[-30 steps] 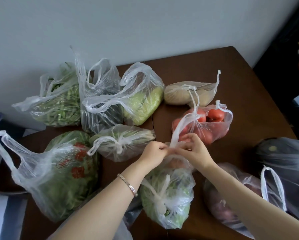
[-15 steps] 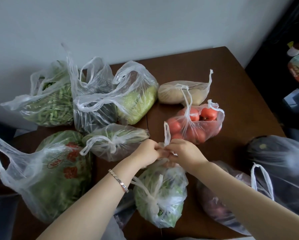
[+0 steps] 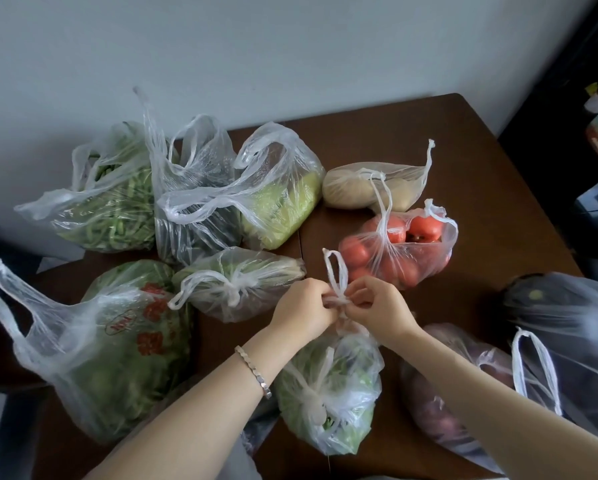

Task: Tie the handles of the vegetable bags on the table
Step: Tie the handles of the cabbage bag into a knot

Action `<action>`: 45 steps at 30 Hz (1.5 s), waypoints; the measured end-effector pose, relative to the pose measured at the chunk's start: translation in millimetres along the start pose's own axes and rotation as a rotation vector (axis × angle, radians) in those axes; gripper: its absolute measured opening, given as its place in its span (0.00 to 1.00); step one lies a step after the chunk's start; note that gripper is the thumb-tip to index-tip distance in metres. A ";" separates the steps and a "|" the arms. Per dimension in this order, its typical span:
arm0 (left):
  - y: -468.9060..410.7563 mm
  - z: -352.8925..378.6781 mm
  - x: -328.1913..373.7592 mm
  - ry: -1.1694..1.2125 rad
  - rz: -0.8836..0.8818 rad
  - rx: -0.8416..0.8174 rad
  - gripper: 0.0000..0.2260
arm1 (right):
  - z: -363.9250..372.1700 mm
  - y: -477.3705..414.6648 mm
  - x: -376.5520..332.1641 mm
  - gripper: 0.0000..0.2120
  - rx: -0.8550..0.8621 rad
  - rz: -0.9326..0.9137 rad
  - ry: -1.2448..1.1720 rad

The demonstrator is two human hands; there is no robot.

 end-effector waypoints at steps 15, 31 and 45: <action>3.4 2.9 -15.4 0.442 -0.203 -0.009 0.07 | 1.2 1.4 1.7 0.04 0.059 -0.381 0.328; 6.8 14.3 -32.2 0.298 -0.388 0.192 0.08 | 10.3 26.3 20.8 0.14 -0.022 -0.425 0.422; -8.7 -18.0 17.9 -0.131 -0.102 0.262 0.11 | -67.5 36.0 -26.3 0.13 -0.003 -0.015 0.500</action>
Point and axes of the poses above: each hand's wrist, its own y-axis away from the middle knuckle, its own z-axis out of the palm, x = y × z, the point moved 2 cm from there along -y, towards the middle knuckle, and after that the axes turned 11 degrees about z, right-handed, at the moved point
